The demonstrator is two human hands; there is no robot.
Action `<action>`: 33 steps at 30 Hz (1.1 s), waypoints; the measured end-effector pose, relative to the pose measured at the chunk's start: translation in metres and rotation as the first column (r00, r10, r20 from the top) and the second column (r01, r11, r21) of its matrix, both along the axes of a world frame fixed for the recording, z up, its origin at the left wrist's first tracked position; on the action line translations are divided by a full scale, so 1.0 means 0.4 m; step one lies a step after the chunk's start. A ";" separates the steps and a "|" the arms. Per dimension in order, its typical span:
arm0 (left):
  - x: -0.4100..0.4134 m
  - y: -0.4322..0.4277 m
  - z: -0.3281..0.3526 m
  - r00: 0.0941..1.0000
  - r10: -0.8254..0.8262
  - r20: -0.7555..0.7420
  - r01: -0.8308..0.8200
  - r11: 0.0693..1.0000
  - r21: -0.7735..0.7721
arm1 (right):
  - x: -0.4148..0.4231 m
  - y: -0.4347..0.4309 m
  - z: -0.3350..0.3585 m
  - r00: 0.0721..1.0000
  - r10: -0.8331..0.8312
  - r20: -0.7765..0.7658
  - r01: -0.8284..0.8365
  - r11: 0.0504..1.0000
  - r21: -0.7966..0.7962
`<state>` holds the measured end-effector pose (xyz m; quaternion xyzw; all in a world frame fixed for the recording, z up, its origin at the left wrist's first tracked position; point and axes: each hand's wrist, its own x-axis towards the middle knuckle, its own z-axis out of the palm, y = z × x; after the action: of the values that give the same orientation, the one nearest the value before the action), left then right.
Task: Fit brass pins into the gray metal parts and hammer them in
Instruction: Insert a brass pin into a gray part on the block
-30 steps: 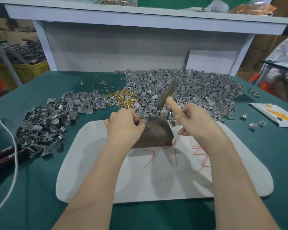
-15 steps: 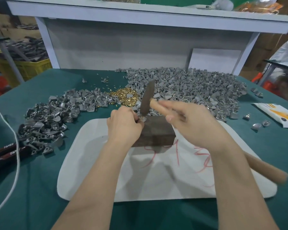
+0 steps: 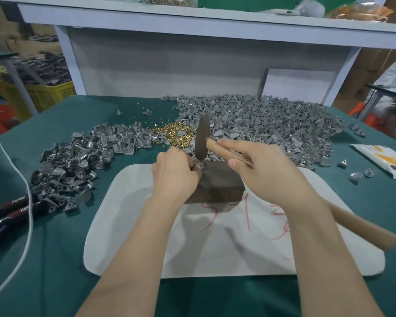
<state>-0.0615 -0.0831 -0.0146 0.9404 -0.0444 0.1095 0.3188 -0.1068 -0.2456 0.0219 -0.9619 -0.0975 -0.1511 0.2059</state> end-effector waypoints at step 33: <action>0.002 -0.005 -0.001 0.999 0.014 -0.039 -0.017 0.996 -0.084 | 0.084 -0.070 -0.122 0.951 -0.178 -0.253 0.280 0.841 0.462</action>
<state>-0.0609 -0.0850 -0.0150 0.9284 -0.0262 0.0956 0.3582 -0.0733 -0.2737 -0.0269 -0.8923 0.0816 -0.0973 0.4333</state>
